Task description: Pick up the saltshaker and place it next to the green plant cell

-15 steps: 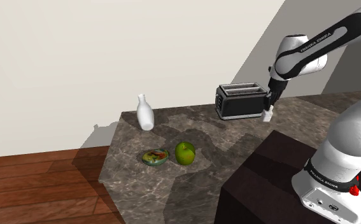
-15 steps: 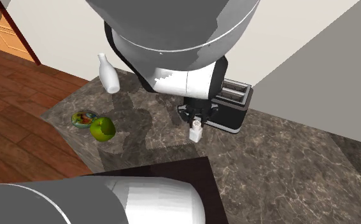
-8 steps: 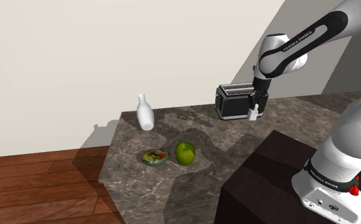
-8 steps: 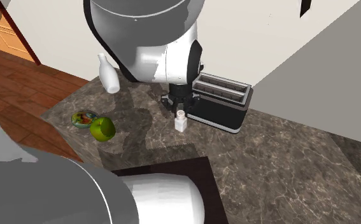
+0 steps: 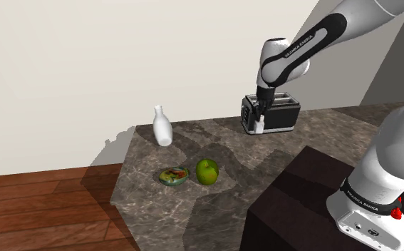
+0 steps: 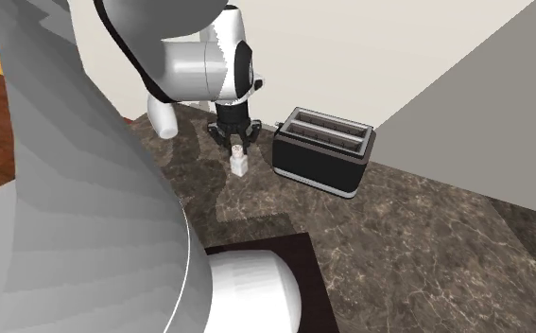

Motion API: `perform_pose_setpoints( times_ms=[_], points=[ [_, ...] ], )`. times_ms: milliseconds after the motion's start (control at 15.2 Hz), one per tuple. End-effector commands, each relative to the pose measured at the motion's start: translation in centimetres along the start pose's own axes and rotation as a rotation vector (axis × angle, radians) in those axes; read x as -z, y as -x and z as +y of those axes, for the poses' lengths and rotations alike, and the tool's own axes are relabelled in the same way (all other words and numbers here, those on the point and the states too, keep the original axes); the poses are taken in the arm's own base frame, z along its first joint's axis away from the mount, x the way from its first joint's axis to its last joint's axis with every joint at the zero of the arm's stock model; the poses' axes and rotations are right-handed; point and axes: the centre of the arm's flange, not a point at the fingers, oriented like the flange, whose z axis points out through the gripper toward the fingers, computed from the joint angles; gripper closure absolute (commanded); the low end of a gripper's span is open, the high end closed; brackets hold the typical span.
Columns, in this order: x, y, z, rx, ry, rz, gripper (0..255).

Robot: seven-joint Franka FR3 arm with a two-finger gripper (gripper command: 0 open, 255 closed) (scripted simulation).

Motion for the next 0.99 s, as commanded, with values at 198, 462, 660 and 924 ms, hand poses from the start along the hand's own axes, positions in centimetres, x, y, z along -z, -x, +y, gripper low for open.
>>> perform_pose_setpoints(
  times_ms=[198, 462, 660, 924],
  points=[
    [-0.1, -4.4, -4.5, -0.001, -0.001, 0.000, 255],
    [-0.1, -8.1, -8.3, -0.001, -0.001, 0.000, 255],
    [-0.1, -10.9, -11.2, -0.001, -0.001, 0.000, 255],
    [-0.1, -14.5, -14.9, -0.001, -0.001, 0.000, 255]
  ],
)
